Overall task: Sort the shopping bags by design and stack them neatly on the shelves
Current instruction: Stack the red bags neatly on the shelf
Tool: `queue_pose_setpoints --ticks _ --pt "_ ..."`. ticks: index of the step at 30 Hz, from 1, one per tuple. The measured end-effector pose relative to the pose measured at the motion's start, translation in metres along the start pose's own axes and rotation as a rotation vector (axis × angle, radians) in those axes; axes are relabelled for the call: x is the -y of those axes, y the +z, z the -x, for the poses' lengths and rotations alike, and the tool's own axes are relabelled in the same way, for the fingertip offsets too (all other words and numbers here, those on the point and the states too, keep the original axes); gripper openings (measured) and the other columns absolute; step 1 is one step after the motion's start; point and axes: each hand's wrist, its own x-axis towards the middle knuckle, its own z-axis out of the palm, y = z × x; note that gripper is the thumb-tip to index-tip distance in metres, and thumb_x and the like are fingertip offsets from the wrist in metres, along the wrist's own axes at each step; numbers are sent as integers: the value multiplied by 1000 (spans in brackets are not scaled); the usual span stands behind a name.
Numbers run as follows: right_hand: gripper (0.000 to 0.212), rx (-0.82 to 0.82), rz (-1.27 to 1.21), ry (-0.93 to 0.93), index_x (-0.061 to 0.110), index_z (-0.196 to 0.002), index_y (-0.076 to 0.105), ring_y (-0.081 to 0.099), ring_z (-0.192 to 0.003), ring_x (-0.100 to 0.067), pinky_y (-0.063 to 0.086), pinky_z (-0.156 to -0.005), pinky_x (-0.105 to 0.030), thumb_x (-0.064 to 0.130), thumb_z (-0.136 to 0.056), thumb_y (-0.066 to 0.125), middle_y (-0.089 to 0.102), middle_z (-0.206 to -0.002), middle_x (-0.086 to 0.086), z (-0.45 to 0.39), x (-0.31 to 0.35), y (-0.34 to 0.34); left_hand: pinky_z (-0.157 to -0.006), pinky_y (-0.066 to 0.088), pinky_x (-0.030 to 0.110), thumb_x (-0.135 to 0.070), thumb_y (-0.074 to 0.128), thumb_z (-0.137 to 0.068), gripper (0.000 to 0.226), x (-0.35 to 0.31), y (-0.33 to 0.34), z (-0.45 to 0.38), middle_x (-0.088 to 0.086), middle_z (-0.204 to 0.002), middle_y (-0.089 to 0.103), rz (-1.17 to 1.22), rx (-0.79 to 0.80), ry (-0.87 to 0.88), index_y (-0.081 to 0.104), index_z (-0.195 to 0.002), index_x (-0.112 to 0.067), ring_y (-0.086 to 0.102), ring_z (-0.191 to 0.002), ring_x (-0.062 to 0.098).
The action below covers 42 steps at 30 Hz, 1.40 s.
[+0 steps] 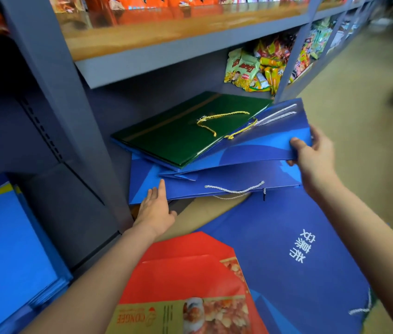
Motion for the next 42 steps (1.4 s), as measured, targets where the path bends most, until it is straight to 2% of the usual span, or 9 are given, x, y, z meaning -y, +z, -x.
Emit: queue_pose_setpoints --ticks 5,11,17,22,26,29,32,38,42 --pt "42 -67 57 49 7 -135 40 49 -49 -8 42 -40 -17 0 -94 44 50 -106 -7 25 -23 -33 -114 15 39 -30 49 -93 81 4 2 -1 16 -151 20 -190 -83 -66 -6 -149 -13 14 -141 34" --pt "38 -1 -9 281 16 -126 41 62 -47 -3 53 -84 -48 2 -90 47 52 -122 0 69 -59 -2 -113 5 52 -34 49 -93 63 -3 -6 -12 20 -155 -3 -148 33 -247 18 -147 -23 -4 -137 53" --pt "48 1 96 322 17 -124 44 59 -99 -26 52 -88 -47 3 -80 57 57 -113 -1 75 -75 10 -99 34 40 -29 54 -90 52 -4 -4 -16 16 -149 16 51 -72 -317 34 -137 -23 26 -127 45" --pt "47 178 127 308 12 -126 45 64 -86 -32 54 -79 -51 3 -82 60 58 -100 -6 92 -75 45 -108 25 43 -34 53 -89 53 -14 6 -3 19 -152 16 16 -116 -281 36 -136 -18 26 -128 46" --pt "44 530 297 189 15 -128 53 55 -89 -19 45 -68 -17 4 -86 57 55 -102 3 107 -63 85 -108 24 39 -24 52 -90 59 -9 1 2 23 -148 23 128 -133 -248 27 -142 -9 28 -131 43" --pt "30 348 187 325 12 -113 62 53 -92 -18 46 -76 -26 3 -86 52 57 -104 -2 86 -67 86 -107 26 38 -19 52 -90 65 -3 -6 3 24 -145 25 234 -120 -233 19 -145 -10 30 -132 41" --pt "41 134 118 437 12 -125 51 48 -87 -23 43 -74 -35 8 -84 54 50 -109 -5 69 -80 62 -106 29 37 -22 53 -91 69 2 -10 4 22 -147 25 265 -69 -216 16 -147 -11 29 -134 37" --pt "14 175 -184 643 15 -88 46 33 -59 -12 33 -59 -24 5 -88 56 39 -73 -2 51 -94 59 -106 29 37 -33 55 -90 76 -6 -7 11 20 -151 18 224 -84 -208 12 -149 -13 17 -139 35" --pt "47 109 -261 672 8 -132 43 40 -78 -13 42 -77 -26 13 -88 60 51 -103 -4 38 -97 73 -110 21 38 -53 59 -83 91 -10 -4 11 21 -150 20 238 -98 -218 11 -149 -12 16 -138 36"
